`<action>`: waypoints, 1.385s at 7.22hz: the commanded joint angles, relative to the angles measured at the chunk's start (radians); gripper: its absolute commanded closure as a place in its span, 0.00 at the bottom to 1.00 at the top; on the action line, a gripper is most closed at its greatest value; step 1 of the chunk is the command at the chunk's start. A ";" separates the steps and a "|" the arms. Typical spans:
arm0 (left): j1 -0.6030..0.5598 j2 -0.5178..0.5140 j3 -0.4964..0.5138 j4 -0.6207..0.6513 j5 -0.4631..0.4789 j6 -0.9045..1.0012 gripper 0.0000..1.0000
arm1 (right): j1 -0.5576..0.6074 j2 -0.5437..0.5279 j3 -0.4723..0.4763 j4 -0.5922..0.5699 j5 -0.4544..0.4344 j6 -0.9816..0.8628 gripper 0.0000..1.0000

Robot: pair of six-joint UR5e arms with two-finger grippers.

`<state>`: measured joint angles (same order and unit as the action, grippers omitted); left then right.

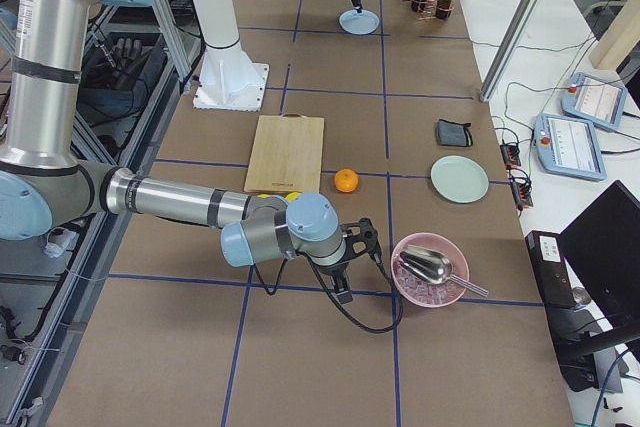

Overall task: Pick orange to plate
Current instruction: 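Lower the left gripper to the edge of the light blue plate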

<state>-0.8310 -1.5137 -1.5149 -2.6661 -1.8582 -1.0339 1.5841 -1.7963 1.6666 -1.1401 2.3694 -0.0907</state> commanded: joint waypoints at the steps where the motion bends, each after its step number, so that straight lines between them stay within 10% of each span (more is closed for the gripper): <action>1: 0.007 0.000 0.004 0.000 0.001 0.000 0.48 | 0.000 0.000 -0.001 -0.001 -0.001 0.000 0.00; 3: 0.016 -0.005 0.009 0.000 0.001 0.000 0.51 | 0.000 0.000 -0.001 -0.001 -0.001 0.000 0.00; 5: 0.018 -0.007 0.007 0.000 0.001 0.000 1.00 | 0.000 0.000 -0.001 -0.001 -0.001 0.002 0.00; 10: 0.016 -0.066 -0.114 0.018 -0.076 -0.015 1.00 | 0.000 -0.002 0.001 0.000 0.001 0.002 0.00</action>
<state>-0.8145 -1.5404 -1.6067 -2.6516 -1.9128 -1.0388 1.5846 -1.7966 1.6672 -1.1406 2.3688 -0.0900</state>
